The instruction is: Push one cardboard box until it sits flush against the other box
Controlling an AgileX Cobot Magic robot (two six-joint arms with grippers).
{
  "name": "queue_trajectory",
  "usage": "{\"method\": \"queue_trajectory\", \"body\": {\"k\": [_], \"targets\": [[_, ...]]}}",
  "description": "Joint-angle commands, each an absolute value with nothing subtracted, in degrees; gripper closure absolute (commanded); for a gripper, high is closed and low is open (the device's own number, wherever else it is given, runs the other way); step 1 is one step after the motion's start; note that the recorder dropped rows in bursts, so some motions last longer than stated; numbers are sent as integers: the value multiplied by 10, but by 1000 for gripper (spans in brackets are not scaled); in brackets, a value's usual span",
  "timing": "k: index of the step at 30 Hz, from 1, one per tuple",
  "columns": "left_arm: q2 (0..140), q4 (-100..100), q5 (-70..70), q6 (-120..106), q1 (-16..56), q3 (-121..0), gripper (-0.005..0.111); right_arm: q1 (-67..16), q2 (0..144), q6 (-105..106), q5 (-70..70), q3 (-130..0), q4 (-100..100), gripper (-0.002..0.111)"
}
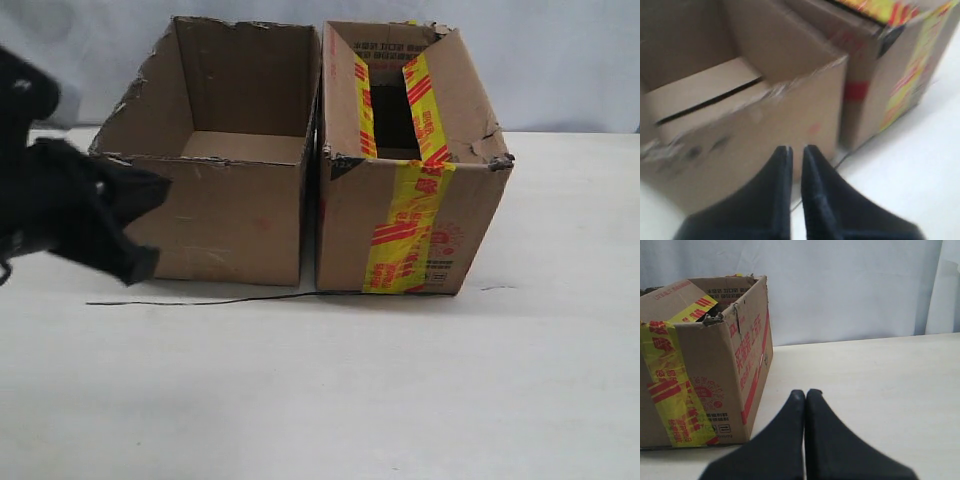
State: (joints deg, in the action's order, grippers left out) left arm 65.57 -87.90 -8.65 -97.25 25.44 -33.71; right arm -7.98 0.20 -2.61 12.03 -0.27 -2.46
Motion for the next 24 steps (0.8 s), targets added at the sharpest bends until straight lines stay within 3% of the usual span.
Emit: {"method": "queue_trajectory", "body": {"k": [1, 14, 24], "targets": [[543, -874, 0, -991, 257, -232, 107, -82, 0, -21, 121, 0, -24, 108], [204, -874, -9, -990, 257, -94, 107, -82, 0, -21, 121, 0, -24, 108], [96, -875, 0, -990, 257, -94, 107, -82, 0, -21, 121, 0, -24, 108]]}}
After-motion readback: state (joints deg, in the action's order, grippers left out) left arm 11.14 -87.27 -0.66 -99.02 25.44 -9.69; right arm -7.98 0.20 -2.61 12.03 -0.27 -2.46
